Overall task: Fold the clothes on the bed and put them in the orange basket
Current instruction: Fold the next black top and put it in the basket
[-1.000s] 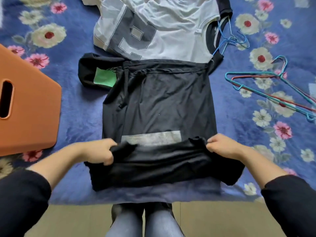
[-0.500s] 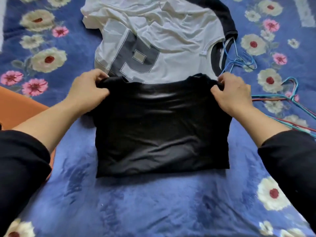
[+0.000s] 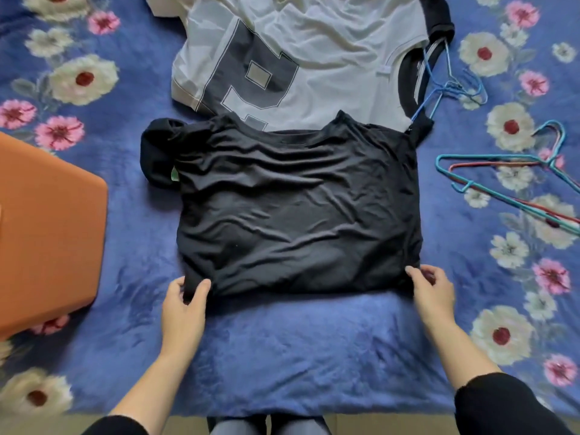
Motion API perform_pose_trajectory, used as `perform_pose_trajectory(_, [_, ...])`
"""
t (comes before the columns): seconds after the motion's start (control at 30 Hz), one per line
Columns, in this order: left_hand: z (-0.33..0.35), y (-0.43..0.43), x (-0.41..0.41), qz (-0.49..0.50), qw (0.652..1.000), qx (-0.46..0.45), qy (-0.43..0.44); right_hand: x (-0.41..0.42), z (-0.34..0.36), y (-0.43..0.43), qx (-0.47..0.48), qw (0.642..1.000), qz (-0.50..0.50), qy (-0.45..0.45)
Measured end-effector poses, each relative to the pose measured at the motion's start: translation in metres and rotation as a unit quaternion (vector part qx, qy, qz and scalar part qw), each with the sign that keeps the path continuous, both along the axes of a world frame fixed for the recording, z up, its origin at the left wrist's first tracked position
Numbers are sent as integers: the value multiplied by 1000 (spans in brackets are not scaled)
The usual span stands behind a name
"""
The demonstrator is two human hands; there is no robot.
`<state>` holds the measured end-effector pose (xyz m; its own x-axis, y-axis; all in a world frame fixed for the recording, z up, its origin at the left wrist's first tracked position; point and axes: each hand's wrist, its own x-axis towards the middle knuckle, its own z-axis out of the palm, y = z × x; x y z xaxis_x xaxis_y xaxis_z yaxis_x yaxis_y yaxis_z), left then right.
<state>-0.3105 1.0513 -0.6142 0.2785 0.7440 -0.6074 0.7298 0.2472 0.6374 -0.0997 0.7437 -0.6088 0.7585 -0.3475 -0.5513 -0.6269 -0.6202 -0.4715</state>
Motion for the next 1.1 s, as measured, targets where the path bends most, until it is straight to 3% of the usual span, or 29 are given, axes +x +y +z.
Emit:
perform_pose_trajectory(0.2, [15, -2, 8, 39, 998, -3, -52, -3, 11, 4, 196, 978, -64, 34])
perform_pose_trajectory(0.27, [13, 2, 9, 45, 996, -58, -42, -5, 14, 6, 208, 973, -42, 88])
perform_pose_trajectory(0.37, [18, 6, 2, -23, 989, -144, 10, -10, 17, 3, 192, 972, -25, 136])
perform_pose_trajectory(0.43, [23, 10, 0, -50, 990, -132, 7, -7, 22, 0, 205, 971, -41, 113])
perform_pose_trajectory(0.53, [39, 17, -4, 2, 990, -107, -87, 0, 35, -6, 239, 965, -87, 59])
perform_pose_trajectory(0.67, [49, 22, -17, 119, 948, -215, -203, 0, 49, -14, 267, 952, -152, 9])
perform_pose_trajectory(0.83, [58, 18, -35, 174, 890, -335, -255, -8, 63, -13, 245, 948, -199, -27])
perform_pose_trajectory(0.97, [98, 19, -23, 203, 879, -322, -287, -4, 96, -14, 229, 943, -234, -63])
perform_pose_trajectory(1.1, [162, 35, -8, 150, 875, -294, -353, 22, 153, -10, 335, 905, -236, -115])
